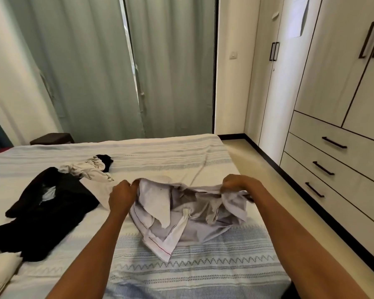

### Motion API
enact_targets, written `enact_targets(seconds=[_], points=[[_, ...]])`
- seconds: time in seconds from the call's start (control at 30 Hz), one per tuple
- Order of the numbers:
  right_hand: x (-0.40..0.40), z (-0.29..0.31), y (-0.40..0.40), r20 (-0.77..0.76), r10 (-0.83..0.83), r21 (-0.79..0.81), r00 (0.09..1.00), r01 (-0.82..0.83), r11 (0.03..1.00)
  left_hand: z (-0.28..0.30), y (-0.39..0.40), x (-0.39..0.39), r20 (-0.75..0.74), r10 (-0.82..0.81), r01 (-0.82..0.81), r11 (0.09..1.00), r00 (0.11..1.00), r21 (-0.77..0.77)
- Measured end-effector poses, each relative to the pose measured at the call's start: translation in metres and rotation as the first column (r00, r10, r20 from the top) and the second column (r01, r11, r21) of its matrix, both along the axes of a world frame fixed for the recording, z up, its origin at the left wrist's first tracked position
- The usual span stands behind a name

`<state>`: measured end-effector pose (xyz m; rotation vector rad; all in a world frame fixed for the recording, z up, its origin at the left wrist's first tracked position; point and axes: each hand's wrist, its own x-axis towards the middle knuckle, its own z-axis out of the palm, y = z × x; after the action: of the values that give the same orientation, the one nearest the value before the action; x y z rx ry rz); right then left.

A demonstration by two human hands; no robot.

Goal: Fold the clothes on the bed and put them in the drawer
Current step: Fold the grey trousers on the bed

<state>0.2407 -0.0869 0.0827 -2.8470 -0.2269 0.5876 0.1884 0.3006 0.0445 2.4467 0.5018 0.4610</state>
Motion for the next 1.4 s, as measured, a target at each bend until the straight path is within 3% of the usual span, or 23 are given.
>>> enact_targets(seconds=[0.1, 0.17, 0.23, 0.33, 0.43, 0.53, 0.63, 0.73, 0.77, 0.8, 0.83, 0.87, 0.9, 0.93, 1.0, 1.07, 1.13, 1.2, 1.3, 1.4], points=[[0.002, -0.008, 0.003, -0.004, -0.010, 0.122, 1.000, 0.011, 0.992, -0.011, -0.006, -0.005, -0.030, 0.060, -0.063, 0.993, 0.998, -0.097], [0.004, -0.010, 0.005, 0.180, -0.081, 0.120, 0.980, 0.060, 0.991, -0.018, -0.004, -0.005, -0.032, 0.044, -0.048, 0.990, 0.999, -0.130], [0.006, -0.010, 0.002, 0.436, -0.178, 0.112, 0.882, 0.143, 0.983, -0.026, 0.002, -0.004, -0.034, -0.110, 0.104, 0.984, 0.993, -0.146], [0.013, -0.007, -0.006, 0.588, -0.274, 0.219, 0.761, 0.176, 0.960, -0.032, 0.009, -0.009, -0.237, -0.447, 0.453, 0.891, 0.863, -0.032], [0.016, -0.011, -0.018, 0.671, -0.295, 0.218, 0.681, 0.199, 0.955, -0.051, 0.015, -0.009, -0.391, -0.486, 0.561, 0.822, 0.782, 0.101], [0.010, -0.020, -0.032, 0.706, -0.281, 0.180, 0.650, 0.219, 0.959, -0.071, 0.023, -0.013, -0.458, -0.355, 0.479, 0.857, 0.815, 0.189], [0.004, -0.034, -0.048, 0.708, -0.257, 0.147, 0.658, 0.219, 0.965, -0.076, 0.019, -0.019, -0.340, -0.230, 0.303, 0.936, 0.912, 0.181], [0.001, -0.045, -0.055, 0.683, -0.271, 0.169, 0.679, 0.214, 0.962, -0.073, 0.029, -0.009, -0.294, -0.131, 0.201, 0.955, 0.947, 0.220], [-0.001, -0.046, -0.054, 0.680, -0.283, 0.177, 0.676, 0.224, 0.959, -0.075, 0.036, -0.002, -0.276, -0.198, 0.241, 0.962, 0.941, 0.131], [-0.002, -0.046, -0.054, 0.682, -0.298, 0.188, 0.668, 0.234, 0.954, -0.069, 0.042, 0.003, -0.354, -0.248, 0.263, 0.965, 0.902, -0.004], [-0.003, -0.044, -0.053, 0.679, -0.323, 0.205, 0.660, 0.252, 0.946, -0.065, 0.046, 0.009, -0.223, -0.330, 0.304, 0.942, 0.917, -0.143], [-0.004, -0.039, -0.052, 0.670, -0.352, 0.218, 0.654, 0.279, 0.935, -0.047, 0.040, 0.007, -0.158, -0.363, 0.270, 0.865, 0.918, -0.422], [-0.005, -0.033, -0.051, 0.659, -0.379, 0.226, 0.649, 0.310, 0.924, -0.028, 0.034, 0.003, 0.019, -0.252, 0.211, 0.761, 0.967, -0.613], [-0.002, -0.028, -0.051, 0.641, -0.406, 0.242, 0.651, 0.331, 0.912, -0.013, 0.030, 0.001, 0.041, -0.162, 0.136, 0.637, 0.986, -0.759], [0.004, -0.016, -0.049, 0.561, -0.506, 0.420, 0.655, 0.302, 0.856, 0.010, 0.028, 0.003, 0.074, -0.207, 0.160, 0.441, 0.975, -0.883], [0.014, -0.005, -0.050, 0.458, -0.624, 0.673, 0.633, 0.212, 0.709, 0.031, 0.033, 0.002, 0.161, -0.301, 0.276, 0.393, 0.940, -0.877], [0.031, 0.003, -0.051, 0.378, -0.709, 0.827, 0.596, 0.127, 0.548, 0.052, 0.033, 0.002, 0.262, -0.362, 0.392, 0.353, 0.895, -0.850], [0.039, 0.020, -0.043, 0.283, -0.736, 0.918, 0.614, 0.050, 0.394, 0.072, 0.025, 0.000, 0.350, -0.393, 0.501, 0.397, 0.850, -0.769], [0.026, 0.072, -0.014, 0.220, -0.705, 0.969, 0.674, -0.064, 0.241, 0.105, 0.015, 0.008, 0.434, -0.263, 0.492, 0.645, 0.861, -0.585], [0.022, 0.119, 0.008, 0.335, -0.693, 0.938, 0.639, -0.160, 0.307, 0.139, 0.014, 0.021, 0.505, -0.182, 0.426, 0.799, 0.844, -0.424]])
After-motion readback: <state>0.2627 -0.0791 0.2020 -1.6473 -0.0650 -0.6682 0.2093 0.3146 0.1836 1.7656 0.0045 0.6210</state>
